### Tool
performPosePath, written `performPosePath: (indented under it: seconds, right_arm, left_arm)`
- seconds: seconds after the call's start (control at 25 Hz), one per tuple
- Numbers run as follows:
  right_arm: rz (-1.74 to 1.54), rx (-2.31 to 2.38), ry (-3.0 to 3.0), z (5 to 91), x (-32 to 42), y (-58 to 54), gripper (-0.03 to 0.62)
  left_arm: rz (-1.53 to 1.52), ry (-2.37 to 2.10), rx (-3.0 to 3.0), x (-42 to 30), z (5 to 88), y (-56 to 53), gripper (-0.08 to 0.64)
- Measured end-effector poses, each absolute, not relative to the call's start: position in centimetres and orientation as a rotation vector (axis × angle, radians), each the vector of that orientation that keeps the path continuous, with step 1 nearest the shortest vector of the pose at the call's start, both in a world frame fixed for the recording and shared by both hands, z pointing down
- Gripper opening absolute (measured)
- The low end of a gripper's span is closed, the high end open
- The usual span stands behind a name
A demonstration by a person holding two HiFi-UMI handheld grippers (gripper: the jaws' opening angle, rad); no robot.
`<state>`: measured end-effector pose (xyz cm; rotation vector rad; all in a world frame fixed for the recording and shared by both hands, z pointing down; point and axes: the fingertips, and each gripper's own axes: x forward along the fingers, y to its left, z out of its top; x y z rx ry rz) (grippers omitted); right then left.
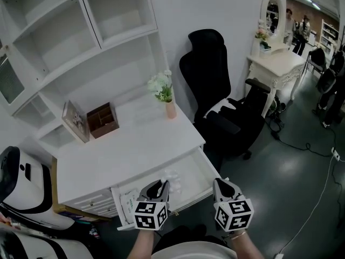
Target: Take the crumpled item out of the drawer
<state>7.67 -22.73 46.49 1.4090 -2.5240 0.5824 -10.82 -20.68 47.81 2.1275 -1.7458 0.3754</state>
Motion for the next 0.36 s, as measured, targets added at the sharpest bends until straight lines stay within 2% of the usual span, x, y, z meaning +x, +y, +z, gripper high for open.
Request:
performPosePath:
  seconds: [0.36]
  right_arm:
    - [0.605, 1.43, -2.518, 46.99, 7.29, -22.29, 0.002]
  left_arm:
    - [0.346, -1.755, 2.108, -11.61, 47.85, -20.56, 0.066]
